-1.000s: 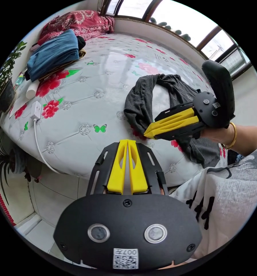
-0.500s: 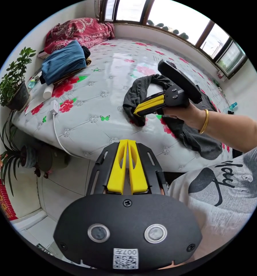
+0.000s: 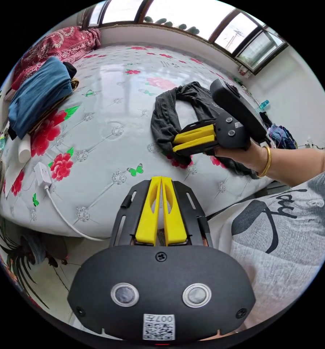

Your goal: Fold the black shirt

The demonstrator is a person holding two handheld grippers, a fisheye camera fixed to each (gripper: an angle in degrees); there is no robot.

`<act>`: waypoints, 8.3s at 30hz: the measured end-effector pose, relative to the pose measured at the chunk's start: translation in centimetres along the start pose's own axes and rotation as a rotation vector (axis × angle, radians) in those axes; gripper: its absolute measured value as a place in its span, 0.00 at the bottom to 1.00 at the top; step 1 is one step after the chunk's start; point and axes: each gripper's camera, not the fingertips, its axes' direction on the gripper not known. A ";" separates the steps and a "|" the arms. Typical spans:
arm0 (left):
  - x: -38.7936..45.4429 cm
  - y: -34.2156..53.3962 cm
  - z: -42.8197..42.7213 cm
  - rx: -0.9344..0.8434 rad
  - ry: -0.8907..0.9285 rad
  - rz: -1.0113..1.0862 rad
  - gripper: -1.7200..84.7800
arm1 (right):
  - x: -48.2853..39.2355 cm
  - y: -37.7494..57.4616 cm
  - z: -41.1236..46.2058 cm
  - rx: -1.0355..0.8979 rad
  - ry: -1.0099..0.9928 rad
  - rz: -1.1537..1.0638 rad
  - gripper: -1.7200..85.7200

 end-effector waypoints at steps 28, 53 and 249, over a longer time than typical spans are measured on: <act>-9.6 -3.1 -2.9 0.089 0.066 0.013 0.01 | 1.7 -3.0 -11.7 0.424 0.128 -0.117 0.02; 0.4 -15.1 9.2 -0.018 0.221 0.455 0.01 | 19.4 36.0 0.1 0.124 -0.181 0.527 0.05; 16.8 -25.5 27.1 -0.005 -0.127 0.221 0.01 | 39.4 29.9 -26.1 0.120 -0.586 -0.364 0.02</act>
